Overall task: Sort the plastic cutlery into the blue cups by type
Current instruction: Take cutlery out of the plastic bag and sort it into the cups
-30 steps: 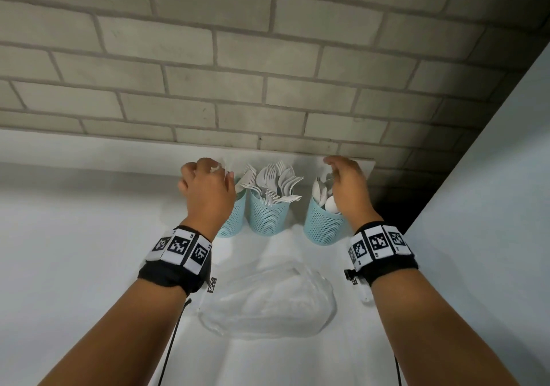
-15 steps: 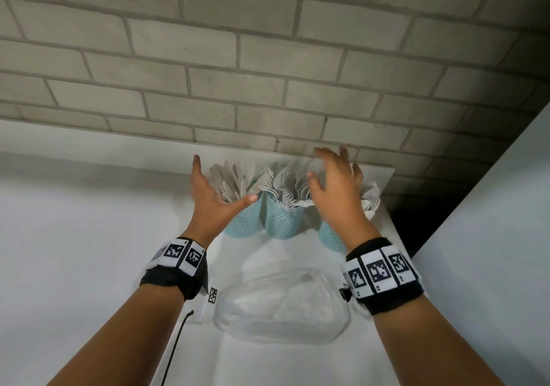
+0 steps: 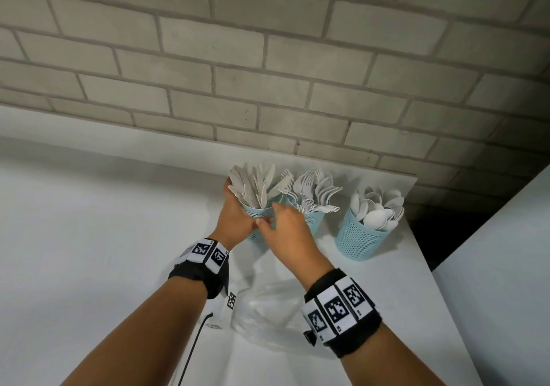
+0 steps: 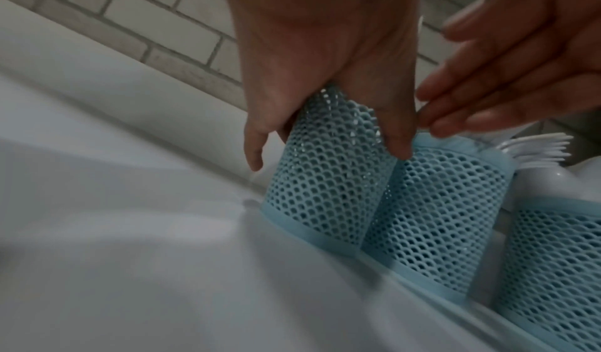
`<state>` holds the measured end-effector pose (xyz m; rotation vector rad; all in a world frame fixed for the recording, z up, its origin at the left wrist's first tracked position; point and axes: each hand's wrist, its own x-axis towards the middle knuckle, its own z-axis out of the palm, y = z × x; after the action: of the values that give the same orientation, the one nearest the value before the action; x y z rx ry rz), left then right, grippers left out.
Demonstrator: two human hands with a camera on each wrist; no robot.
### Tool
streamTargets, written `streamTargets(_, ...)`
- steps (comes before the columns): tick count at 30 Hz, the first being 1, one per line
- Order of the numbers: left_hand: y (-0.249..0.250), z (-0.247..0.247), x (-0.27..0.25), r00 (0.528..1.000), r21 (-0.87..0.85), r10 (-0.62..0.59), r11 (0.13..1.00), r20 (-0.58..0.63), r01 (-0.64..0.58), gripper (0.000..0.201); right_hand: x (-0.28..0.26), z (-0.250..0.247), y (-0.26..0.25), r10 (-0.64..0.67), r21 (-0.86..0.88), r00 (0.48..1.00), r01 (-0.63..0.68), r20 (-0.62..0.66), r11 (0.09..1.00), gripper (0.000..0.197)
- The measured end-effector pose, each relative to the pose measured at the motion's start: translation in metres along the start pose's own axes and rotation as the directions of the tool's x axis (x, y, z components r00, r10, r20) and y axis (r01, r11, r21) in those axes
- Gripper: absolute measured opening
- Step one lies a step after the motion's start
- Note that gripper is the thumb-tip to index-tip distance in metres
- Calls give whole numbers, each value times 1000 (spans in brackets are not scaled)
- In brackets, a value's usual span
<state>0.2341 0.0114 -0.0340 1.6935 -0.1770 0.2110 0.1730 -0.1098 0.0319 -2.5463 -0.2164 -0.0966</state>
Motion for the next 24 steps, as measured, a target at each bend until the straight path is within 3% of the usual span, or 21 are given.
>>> streamTargets(4, 9, -3, -9, 998, -10, 26, 1000, 53, -25, 65, 2, 7, -6, 90, -105, 995, -85, 47, 991, 85)
streamTargets(7, 12, -3, -17, 993, -63, 85, 995, 78, -80, 50, 10, 8, -16, 93, -63, 992, -88, 83, 994, 106)
streamTargets(10, 13, -4, -19, 990, -65, 115, 992, 76, -111, 57, 26, 13, -23, 84, -23, 989, -81, 121, 996, 114)
streamTargets(17, -1, -4, -11, 997, -40, 32, 999, 72, -29, 73, 57, 18, -27, -22, 72, 996, 16, 90, 997, 124)
streamTargets(21, -10, -6, -7, 997, -42, -46, 998, 59, 48, 79, 71, 19, -26, -71, 94, 983, 55, 167, 994, 116)
streamTargets(22, -13, -6, -7, 996, -41, -66, 997, 65, 69, 77, 74, 19, -25, -68, 105, 982, 50, 177, 993, 104)
streamTargets(24, -15, -6, -8, 992, -43, -96, 994, 84, 100, 68, 79, 21, -25, -74, 115, 985, 56, 158, 992, 58)
